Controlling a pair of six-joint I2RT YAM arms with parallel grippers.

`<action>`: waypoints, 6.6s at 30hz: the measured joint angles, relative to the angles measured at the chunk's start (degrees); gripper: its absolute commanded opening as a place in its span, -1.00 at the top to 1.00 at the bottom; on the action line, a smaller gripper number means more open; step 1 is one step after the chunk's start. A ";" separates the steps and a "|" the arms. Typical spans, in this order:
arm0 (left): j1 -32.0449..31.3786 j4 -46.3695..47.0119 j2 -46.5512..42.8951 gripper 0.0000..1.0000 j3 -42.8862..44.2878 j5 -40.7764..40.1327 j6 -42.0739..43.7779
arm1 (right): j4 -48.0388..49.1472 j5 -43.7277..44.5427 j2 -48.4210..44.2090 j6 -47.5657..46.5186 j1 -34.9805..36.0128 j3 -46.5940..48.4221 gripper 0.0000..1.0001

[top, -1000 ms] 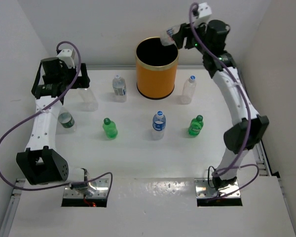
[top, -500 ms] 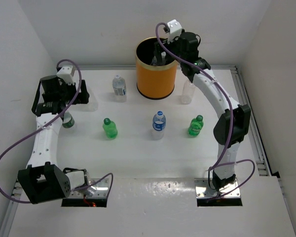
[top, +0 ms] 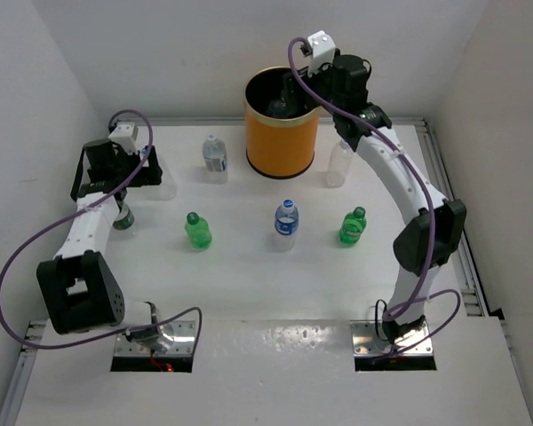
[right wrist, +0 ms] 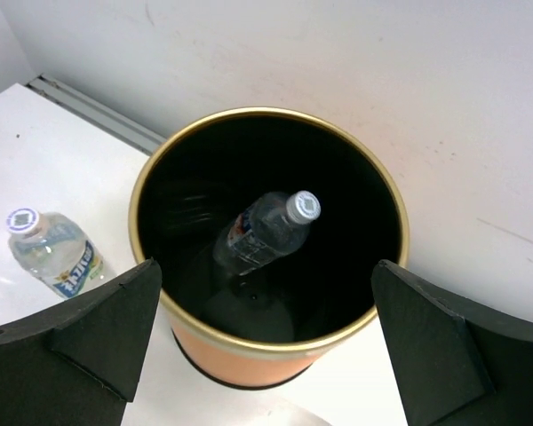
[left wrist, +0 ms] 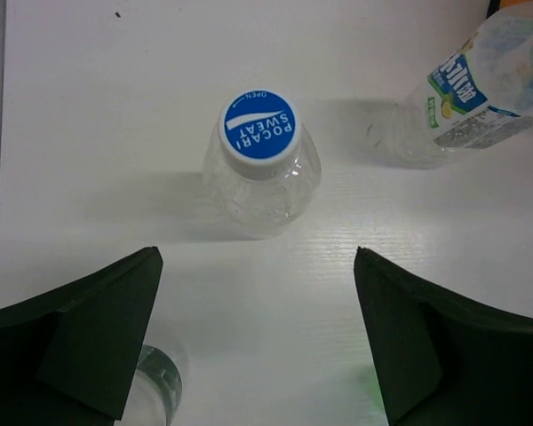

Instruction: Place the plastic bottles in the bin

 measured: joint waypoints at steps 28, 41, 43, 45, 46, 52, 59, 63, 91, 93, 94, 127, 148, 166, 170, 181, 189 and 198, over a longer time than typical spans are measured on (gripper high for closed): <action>0.74 16.31 11.02 0.47 1.77 10.16 -2.10 | -7.39 -0.66 -16.22 -0.17 -9.75 -18.18 -1.00; -2.36 13.29 5.64 0.82 25.97 13.81 -4.39 | -10.36 -2.40 -28.30 3.10 -18.82 -32.94 -1.00; -3.82 16.85 5.66 0.87 29.24 15.41 -6.86 | -10.05 -2.78 -28.92 3.34 -18.97 -34.32 -1.00; -5.86 20.31 6.69 0.87 31.65 16.50 -9.73 | -9.27 -3.19 -29.07 3.65 -19.12 -35.87 -1.00; -7.28 21.53 7.93 0.87 33.42 16.98 -11.04 | -9.03 -3.32 -29.05 3.78 -19.12 -36.59 -1.00; -16.68 23.91 22.62 0.87 48.30 17.40 -15.91 | -8.55 -3.69 -27.65 4.39 -19.19 -38.01 -1.00; -26.73 19.30 37.64 0.79 61.31 14.01 -13.25 | -7.13 -3.54 -24.06 4.66 -19.54 -38.01 -1.00; -30.42 16.39 41.38 -0.97 63.28 12.07 -10.40 | -6.38 -2.91 -22.73 4.63 -19.58 -38.01 -1.00; -14.32 -6.54 -13.03 -0.98 26.67 -9.25 3.02 | 3.21 -3.50 -7.06 2.64 -15.06 -32.83 -1.00; -12.00 -9.46 -14.80 -0.98 24.09 -12.22 1.97 | 3.74 -3.43 -5.81 2.62 -14.47 -32.04 -1.00; -10.99 -10.99 -15.39 -0.98 23.08 -13.60 1.46 | 3.87 -3.41 -5.29 2.60 -14.29 -31.80 -1.00; 9.81 -38.77 -21.66 -0.98 11.82 -6.34 0.09 | 5.07 -3.21 -18.53 5.53 -4.17 -5.64 1.00; 10.49 -32.02 -23.28 -0.98 -2.38 -7.63 0.39 | 0.79 -3.58 5.38 6.58 -3.06 2.93 -0.92; 10.93 -9.88 -20.37 -0.98 -16.76 -6.91 8.61 | -8.59 -5.05 0.66 6.51 -5.79 4.63 -0.93; 10.99 -4.87 -16.85 -0.98 -16.92 -6.19 10.64 | -9.18 -5.14 0.33 6.47 -5.79 4.63 -0.90; 11.65 6.38 -7.21 -0.67 -16.87 -4.26 12.13 | -10.43 -5.20 0.33 6.05 -6.21 4.63 -0.85; 11.96 16.06 0.20 0.76 -14.27 2.78 12.28 | -10.19 -6.34 -1.14 6.08 -8.04 1.99 -0.60; 10.32 12.55 5.57 0.94 12.39 10.38 3.82 | -10.45 -7.19 -9.05 7.02 -11.37 -4.57 -0.83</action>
